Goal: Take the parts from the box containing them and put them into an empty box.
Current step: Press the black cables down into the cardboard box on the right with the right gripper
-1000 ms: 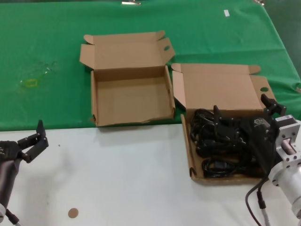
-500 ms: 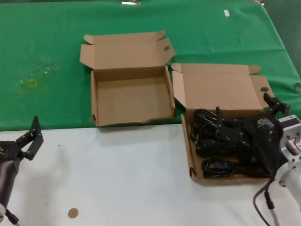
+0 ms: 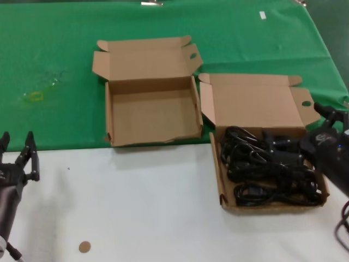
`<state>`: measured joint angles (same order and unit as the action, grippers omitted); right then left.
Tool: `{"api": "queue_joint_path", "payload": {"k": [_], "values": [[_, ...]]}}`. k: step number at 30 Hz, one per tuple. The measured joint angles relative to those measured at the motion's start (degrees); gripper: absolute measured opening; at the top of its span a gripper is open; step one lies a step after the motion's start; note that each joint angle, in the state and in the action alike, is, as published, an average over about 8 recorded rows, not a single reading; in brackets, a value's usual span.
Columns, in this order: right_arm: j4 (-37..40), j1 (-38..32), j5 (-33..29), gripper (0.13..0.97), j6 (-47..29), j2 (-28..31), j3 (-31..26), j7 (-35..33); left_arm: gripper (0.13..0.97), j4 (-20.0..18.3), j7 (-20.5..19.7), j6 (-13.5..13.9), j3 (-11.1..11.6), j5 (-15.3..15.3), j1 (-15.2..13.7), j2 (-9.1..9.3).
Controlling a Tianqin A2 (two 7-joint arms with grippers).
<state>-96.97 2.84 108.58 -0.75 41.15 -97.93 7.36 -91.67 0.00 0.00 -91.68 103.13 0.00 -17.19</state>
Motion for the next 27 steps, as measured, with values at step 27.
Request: {"api": "queue_joint_path", "payload": {"k": [27], "values": [[0.8, -11.8, -7.6, 0.966, -20.2, 22.1, -10.1, 12.9, 0.147, 0.0, 0.0, 0.0, 0.0, 0.0, 0.0, 0.0]]}}
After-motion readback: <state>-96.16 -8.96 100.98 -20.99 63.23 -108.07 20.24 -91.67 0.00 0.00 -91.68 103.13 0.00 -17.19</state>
